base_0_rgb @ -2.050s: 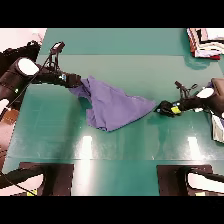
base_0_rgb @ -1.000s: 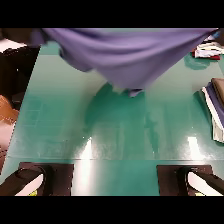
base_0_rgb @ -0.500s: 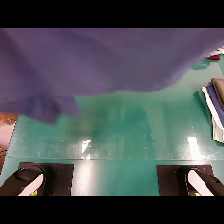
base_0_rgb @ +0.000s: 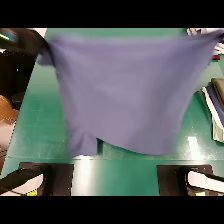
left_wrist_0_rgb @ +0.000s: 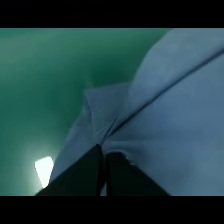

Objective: Fold the shirts.

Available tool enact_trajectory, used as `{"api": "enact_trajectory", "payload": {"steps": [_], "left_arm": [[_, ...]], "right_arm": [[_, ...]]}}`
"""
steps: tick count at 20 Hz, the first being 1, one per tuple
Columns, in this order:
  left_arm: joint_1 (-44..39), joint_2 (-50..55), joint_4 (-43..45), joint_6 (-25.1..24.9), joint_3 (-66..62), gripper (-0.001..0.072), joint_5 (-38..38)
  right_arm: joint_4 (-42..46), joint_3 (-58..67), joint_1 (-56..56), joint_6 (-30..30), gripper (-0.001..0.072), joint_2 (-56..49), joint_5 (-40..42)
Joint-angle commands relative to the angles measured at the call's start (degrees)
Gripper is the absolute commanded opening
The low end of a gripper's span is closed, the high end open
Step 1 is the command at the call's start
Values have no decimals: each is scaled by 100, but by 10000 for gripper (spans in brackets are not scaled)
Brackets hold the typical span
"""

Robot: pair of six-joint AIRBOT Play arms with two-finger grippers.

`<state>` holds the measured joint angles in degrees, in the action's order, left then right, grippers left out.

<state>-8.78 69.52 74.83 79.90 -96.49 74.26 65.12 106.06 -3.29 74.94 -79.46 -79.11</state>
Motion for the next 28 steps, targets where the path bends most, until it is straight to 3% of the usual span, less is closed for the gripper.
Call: {"api": "enact_trajectory", "payload": {"steps": [1, 4, 8, 9, 10, 11, 12, 17, 20, 24, 28], "left_arm": [[0, 1126, -2, -9, 946, 26, -413], [0, 2009, -26, -42, 1097, 26, -1528], [0, 2426, -26, -37, 1095, 27, -2975], [0, 2428, -26, -35, 1095, 73, -3097], [0, 2428, -26, 0, 1091, 321, -3132], [2, 2426, -24, 109, 1088, 528, -3086], [2, 2396, -22, 114, 1088, 552, -2975], [404, 1659, 22, 39, 1027, 552, -1156], [874, 1043, 13, 44, 1519, 552, -221], [1303, -7, -50, 68, 3364, 552, -293], [1346, -426, -393, 68, 4948, 552, -863]], "right_arm": [[-37, -643, 352, 24, 17, -1130, 234], [-48, -588, 426, 26, 17, -1915, 890], [-46, 13, 431, 68, 18, -2638, 990], [-57, 114, 431, 68, 19, -2730, 975], [-59, 181, 431, 68, 32, -2787, 975], [-59, 214, 431, 68, 205, -2798, 1001], [-61, 216, 422, 68, 396, -2763, 1025], [-61, 188, -35, -9, 395, -2164, -37], [-66, -619, -398, -245, 383, -1434, -396], [-407, -2511, -824, -511, 383, -249, -337], [-1056, -4030, -1093, -708, 383, 671, -170]]}}
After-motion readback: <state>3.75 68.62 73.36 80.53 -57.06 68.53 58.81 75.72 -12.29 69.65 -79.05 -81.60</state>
